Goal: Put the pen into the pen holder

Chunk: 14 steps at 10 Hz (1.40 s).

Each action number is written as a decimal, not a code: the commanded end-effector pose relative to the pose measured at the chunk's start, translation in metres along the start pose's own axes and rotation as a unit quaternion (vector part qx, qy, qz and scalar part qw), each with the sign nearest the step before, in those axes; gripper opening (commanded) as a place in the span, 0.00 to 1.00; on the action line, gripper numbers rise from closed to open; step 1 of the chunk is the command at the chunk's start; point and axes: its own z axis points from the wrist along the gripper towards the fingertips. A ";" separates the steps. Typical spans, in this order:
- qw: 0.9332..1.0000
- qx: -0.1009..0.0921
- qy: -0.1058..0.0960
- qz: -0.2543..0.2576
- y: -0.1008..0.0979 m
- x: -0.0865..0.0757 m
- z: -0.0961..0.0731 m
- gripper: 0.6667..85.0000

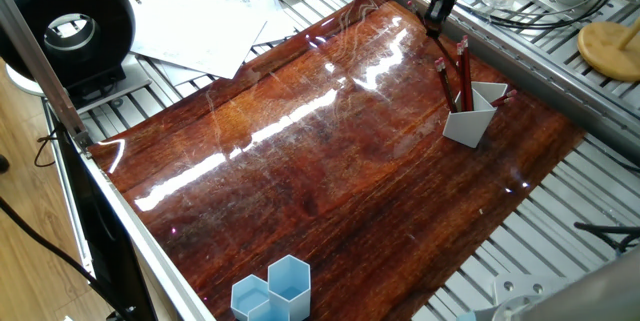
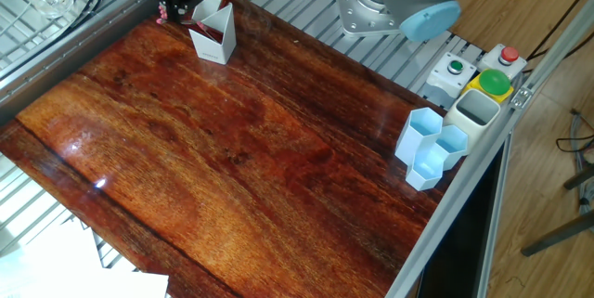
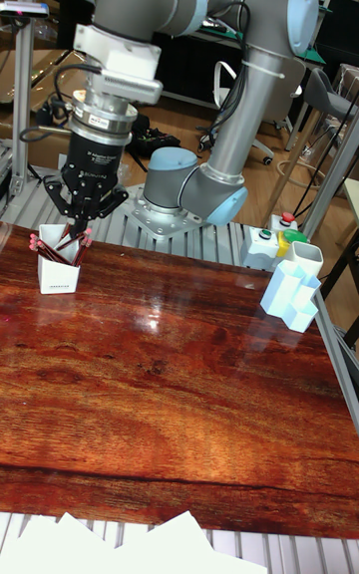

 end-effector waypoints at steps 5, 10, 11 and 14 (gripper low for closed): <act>0.997 -0.065 -0.023 0.021 0.015 0.041 0.008 0.00; 0.996 -0.060 -0.052 0.029 0.011 0.041 0.015 0.00; 0.996 -0.059 -0.061 0.028 0.010 0.038 0.016 0.00; 0.995 -0.060 -0.076 0.029 0.011 0.035 0.023 0.00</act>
